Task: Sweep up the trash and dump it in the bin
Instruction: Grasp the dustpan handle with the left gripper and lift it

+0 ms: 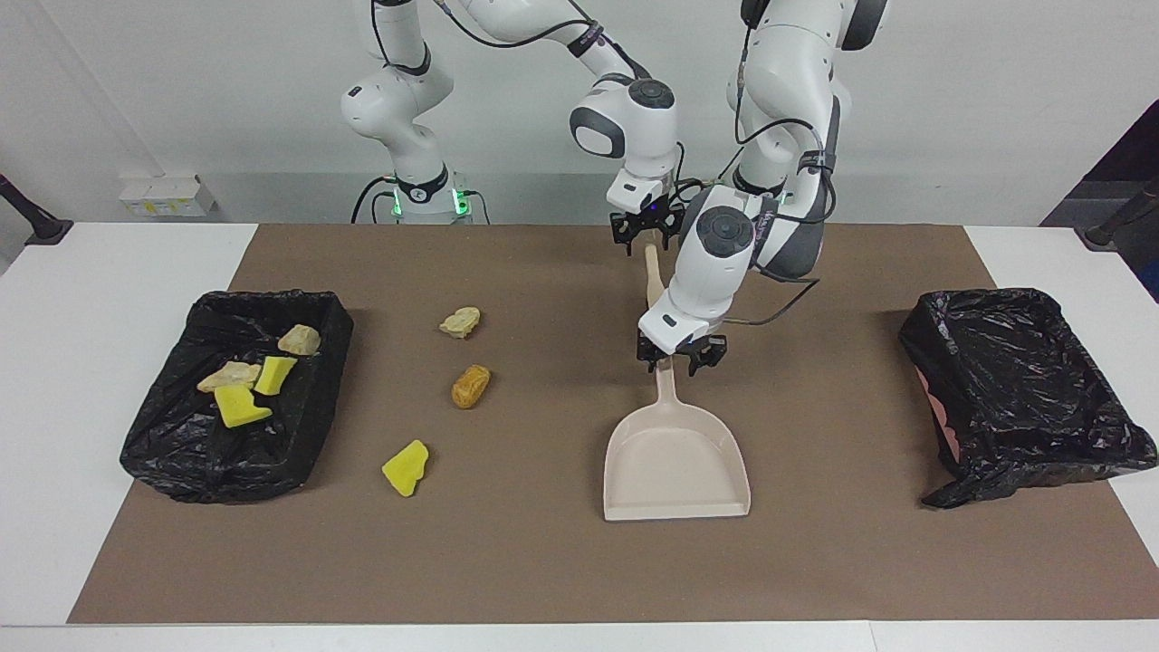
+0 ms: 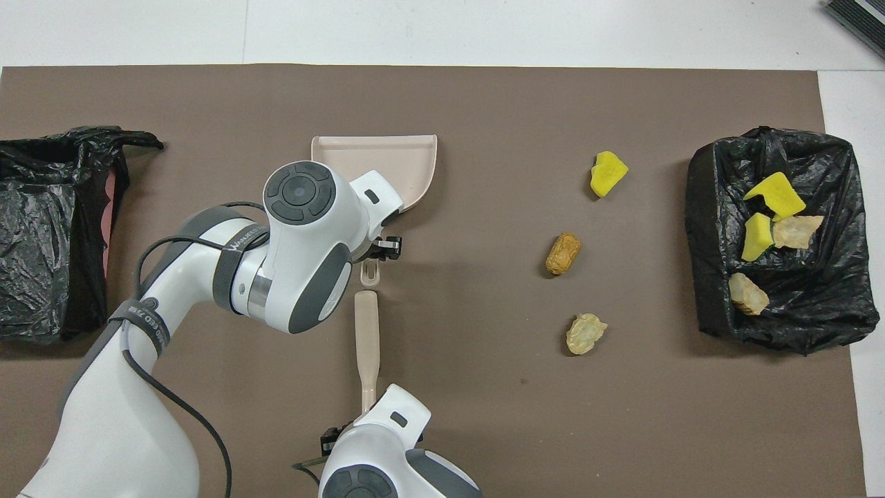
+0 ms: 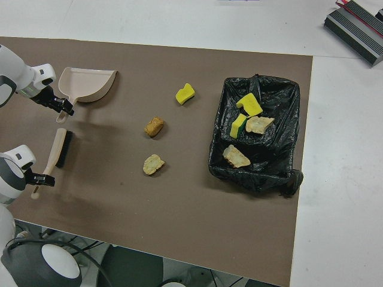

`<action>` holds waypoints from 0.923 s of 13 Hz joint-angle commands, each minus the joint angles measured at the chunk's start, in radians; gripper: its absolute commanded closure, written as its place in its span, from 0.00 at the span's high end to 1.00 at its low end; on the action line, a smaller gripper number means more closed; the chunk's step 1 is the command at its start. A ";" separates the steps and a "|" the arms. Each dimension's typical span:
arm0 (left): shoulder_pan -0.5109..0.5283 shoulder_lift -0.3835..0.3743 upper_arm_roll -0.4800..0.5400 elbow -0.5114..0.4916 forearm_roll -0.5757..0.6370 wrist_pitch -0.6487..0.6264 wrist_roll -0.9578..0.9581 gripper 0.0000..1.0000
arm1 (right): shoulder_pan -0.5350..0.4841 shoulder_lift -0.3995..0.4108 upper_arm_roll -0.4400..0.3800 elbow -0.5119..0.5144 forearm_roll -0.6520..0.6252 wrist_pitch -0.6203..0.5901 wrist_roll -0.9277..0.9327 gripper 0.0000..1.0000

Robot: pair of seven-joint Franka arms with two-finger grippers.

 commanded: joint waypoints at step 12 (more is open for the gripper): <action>0.211 -0.079 0.032 0.094 -0.011 -0.230 0.294 0.00 | -0.009 0.022 0.003 0.002 0.005 0.053 -0.036 0.04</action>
